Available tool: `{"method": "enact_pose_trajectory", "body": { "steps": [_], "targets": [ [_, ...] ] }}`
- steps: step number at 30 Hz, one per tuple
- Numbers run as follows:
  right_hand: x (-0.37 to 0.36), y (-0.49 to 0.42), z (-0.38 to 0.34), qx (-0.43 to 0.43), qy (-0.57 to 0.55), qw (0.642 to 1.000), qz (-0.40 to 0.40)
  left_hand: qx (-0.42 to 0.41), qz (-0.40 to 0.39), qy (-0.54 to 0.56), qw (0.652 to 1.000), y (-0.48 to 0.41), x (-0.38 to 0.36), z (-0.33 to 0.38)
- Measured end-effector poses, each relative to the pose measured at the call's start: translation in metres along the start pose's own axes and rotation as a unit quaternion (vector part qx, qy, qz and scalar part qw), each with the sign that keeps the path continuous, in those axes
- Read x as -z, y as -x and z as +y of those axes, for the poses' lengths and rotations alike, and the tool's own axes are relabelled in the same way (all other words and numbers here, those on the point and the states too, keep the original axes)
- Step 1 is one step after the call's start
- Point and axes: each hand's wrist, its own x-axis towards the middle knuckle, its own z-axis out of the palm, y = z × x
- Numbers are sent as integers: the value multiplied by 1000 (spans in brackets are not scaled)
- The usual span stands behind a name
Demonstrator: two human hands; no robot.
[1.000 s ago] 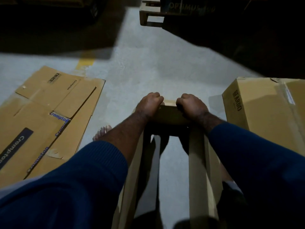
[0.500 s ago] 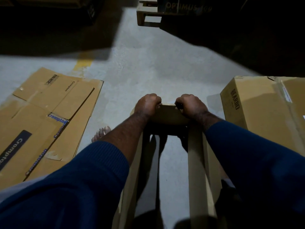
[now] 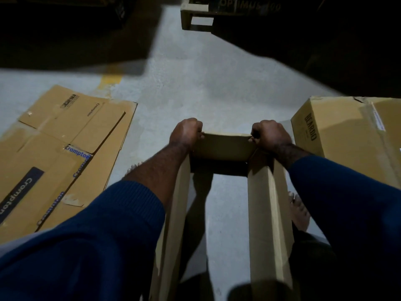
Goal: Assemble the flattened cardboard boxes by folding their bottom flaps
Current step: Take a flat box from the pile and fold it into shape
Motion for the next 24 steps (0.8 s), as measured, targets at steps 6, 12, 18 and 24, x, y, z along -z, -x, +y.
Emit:
{"method": "enact_pose_trajectory", "body": {
  "steps": [6, 12, 18, 24],
  "targets": [
    [-7, -2, 3, -12, -14, 1000, 14, -3, 23, 11, 1000, 5, -6, -2],
    [-16, 21, -10, 5, 10, 998, 63, 20, 23, -8, 1000, 32, -7, 11],
    [-14, 84, -40, -51, -66, 995, 63, 177, 26, 87, 980, 115, 14, 41],
    [-30, 200, -68, -139, -121, 982, 44, 288, -26, 79, 954, 233, 1, 52]
  ]
}}
